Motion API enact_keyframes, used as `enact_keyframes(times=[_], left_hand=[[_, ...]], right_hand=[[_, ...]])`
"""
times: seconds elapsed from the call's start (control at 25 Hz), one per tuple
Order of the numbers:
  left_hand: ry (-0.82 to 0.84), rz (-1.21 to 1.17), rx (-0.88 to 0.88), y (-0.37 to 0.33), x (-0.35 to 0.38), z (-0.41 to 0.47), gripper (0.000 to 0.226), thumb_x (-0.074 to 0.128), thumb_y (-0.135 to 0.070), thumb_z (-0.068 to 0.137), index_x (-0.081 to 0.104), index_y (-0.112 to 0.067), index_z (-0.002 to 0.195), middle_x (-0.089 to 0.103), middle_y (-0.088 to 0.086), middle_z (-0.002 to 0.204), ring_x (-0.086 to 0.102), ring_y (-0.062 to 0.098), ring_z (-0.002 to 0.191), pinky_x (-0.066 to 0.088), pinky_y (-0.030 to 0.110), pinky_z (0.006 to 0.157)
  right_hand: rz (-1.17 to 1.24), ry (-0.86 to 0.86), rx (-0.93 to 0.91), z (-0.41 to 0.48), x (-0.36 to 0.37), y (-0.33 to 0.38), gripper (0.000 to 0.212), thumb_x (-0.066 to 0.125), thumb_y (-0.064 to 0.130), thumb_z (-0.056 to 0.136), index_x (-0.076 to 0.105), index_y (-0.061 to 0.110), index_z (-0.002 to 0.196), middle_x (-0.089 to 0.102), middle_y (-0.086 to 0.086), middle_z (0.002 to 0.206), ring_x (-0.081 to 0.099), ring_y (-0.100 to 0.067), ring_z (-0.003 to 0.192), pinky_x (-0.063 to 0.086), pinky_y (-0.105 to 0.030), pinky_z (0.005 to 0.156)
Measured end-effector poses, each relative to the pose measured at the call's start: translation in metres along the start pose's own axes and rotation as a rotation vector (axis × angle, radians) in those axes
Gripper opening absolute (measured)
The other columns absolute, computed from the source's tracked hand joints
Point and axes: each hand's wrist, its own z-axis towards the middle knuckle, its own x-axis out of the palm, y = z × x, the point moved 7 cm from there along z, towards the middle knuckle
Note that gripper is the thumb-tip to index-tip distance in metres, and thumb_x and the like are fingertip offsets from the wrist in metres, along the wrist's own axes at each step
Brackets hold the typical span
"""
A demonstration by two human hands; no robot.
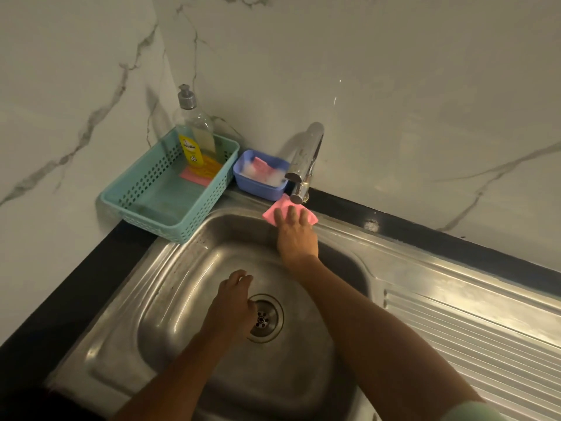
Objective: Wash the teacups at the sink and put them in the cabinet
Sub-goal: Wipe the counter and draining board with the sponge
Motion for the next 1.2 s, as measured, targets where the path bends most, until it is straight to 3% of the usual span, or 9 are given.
enact_keyframes(times=[0.12, 0.24, 0.36, 0.48, 0.6, 0.72, 0.96, 1.08, 1.2], left_hand=[[-0.122, -0.325, -0.181, 0.003, -0.008, 0.003, 0.053, 0.056, -0.029, 0.100, 0.044, -0.013, 0.149, 0.045, 0.007, 0.153, 0.047, 0.026, 0.136, 0.039, 0.038, 0.111], [-0.093, -0.796, -0.450, 0.005, 0.001, 0.000, 0.058, 0.052, -0.054, 0.097, 0.046, -0.027, 0.148, 0.055, 0.005, 0.142, 0.060, 0.031, 0.123, 0.052, 0.044, 0.098], [-0.007, -1.146, -0.548, -0.017, 0.015, -0.014, 0.028, 0.053, -0.032, 0.103, 0.065, -0.019, 0.125, 0.072, 0.014, 0.115, 0.071, 0.030, 0.095, 0.060, 0.047, 0.084], [-0.025, -1.185, -0.569, -0.041, 0.029, -0.036, 0.020, 0.061, -0.011, 0.096, 0.075, -0.019, 0.107, 0.077, 0.015, 0.096, 0.070, 0.027, 0.081, 0.059, 0.039, 0.070], [-0.122, -1.162, -0.590, -0.064, 0.039, -0.062, 0.017, 0.067, -0.014, 0.093, 0.077, -0.022, 0.105, 0.077, 0.010, 0.095, 0.072, 0.026, 0.087, 0.058, 0.033, 0.065], [-0.186, -1.139, -0.531, -0.089, 0.032, -0.080, 0.020, 0.064, -0.008, 0.094, 0.078, -0.020, 0.101, 0.079, 0.005, 0.089, 0.075, 0.022, 0.083, 0.057, 0.030, 0.061], [-0.101, -0.810, -0.295, -0.124, -0.006, -0.087, 0.021, 0.062, -0.015, 0.098, 0.077, -0.023, 0.110, 0.078, -0.002, 0.090, 0.073, 0.009, 0.087, 0.059, 0.024, 0.069], [-0.176, -0.366, -0.211, -0.118, -0.022, -0.082, 0.018, 0.065, -0.024, 0.094, 0.077, -0.029, 0.107, 0.073, -0.003, 0.100, 0.071, 0.014, 0.089, 0.062, 0.034, 0.076], [-0.219, -0.071, -0.109, -0.113, -0.033, -0.068, 0.014, 0.070, -0.025, 0.090, 0.077, -0.027, 0.102, 0.056, -0.005, 0.110, 0.058, 0.017, 0.101, 0.058, 0.038, 0.085]], right_hand=[[0.000, 0.067, -0.150, -0.019, 0.002, -0.006, 0.061, 0.054, 0.011, 0.099, 0.034, 0.026, 0.154, 0.025, -0.011, 0.161, 0.020, -0.036, 0.151, 0.040, -0.050, 0.114], [0.340, 0.104, -0.141, -0.059, 0.014, -0.010, 0.047, 0.049, 0.006, 0.099, 0.056, 0.029, 0.140, 0.053, 0.000, 0.147, 0.053, -0.019, 0.133, 0.043, -0.034, 0.110], [0.834, 0.114, -0.074, -0.110, 0.020, -0.013, 0.043, 0.048, -0.003, 0.094, 0.070, 0.019, 0.124, 0.068, 0.004, 0.124, 0.061, -0.004, 0.112, 0.046, -0.008, 0.094], [1.474, 0.200, 0.177, -0.143, 0.042, -0.020, 0.027, 0.063, 0.027, 0.084, 0.075, 0.015, 0.105, 0.072, -0.007, 0.105, 0.067, -0.018, 0.097, 0.054, -0.023, 0.081], [1.763, 0.271, 0.415, -0.170, 0.061, -0.029, 0.053, 0.073, 0.054, 0.073, 0.065, 0.014, 0.106, 0.070, -0.014, 0.098, 0.066, -0.024, 0.086, 0.053, -0.035, 0.071], [1.787, 0.334, 0.345, -0.195, 0.056, -0.031, 0.046, 0.066, 0.053, 0.089, 0.062, 0.022, 0.123, 0.071, -0.012, 0.108, 0.068, -0.022, 0.090, 0.054, -0.030, 0.068], [1.956, 0.311, 0.342, -0.191, 0.011, -0.019, 0.063, 0.067, 0.064, 0.079, 0.064, 0.007, 0.106, 0.069, -0.017, 0.093, 0.069, -0.028, 0.085, 0.055, -0.042, 0.075], [1.989, 0.381, 0.380, -0.190, 0.012, -0.007, 0.080, 0.056, 0.077, 0.082, 0.066, 0.006, 0.116, 0.072, -0.019, 0.105, 0.068, -0.034, 0.096, 0.053, -0.046, 0.084], [2.123, 0.360, 0.396, -0.188, 0.006, -0.003, 0.044, 0.046, 0.054, 0.102, 0.065, 0.020, 0.123, 0.073, -0.019, 0.109, 0.072, -0.028, 0.093, 0.056, -0.040, 0.079]])
